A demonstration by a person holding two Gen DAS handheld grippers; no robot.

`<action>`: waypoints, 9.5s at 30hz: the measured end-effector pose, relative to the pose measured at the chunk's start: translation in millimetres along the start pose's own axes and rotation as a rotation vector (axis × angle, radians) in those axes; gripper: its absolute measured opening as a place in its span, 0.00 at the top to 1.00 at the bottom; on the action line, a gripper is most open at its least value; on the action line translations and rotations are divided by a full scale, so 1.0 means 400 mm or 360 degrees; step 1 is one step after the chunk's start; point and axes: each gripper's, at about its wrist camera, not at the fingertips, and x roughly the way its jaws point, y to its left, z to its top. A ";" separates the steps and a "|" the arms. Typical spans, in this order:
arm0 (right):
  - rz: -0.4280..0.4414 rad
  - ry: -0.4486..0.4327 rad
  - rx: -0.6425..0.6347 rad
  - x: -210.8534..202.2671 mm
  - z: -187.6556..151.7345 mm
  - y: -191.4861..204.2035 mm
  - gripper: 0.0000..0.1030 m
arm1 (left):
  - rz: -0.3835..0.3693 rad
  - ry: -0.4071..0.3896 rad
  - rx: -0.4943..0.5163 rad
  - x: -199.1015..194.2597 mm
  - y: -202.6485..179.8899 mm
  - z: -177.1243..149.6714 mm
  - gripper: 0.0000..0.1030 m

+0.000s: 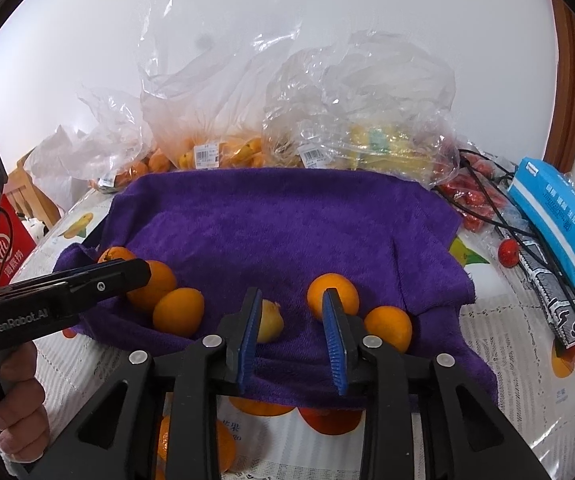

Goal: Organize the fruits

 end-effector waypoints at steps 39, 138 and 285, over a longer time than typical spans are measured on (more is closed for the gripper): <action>-0.0091 -0.0041 0.0058 -0.221 -0.111 0.055 0.57 | 0.0160 -0.0145 0.0158 -0.145 -0.006 -0.092 0.44; -0.0032 0.0168 0.0139 -0.117 -0.169 -0.104 0.58 | 0.0010 0.0305 0.0467 -0.063 -0.062 -0.186 0.43; 0.0108 -0.0147 0.0032 -0.180 -0.001 -0.019 0.58 | 0.0044 -0.0179 0.0297 -0.169 -0.050 -0.018 0.77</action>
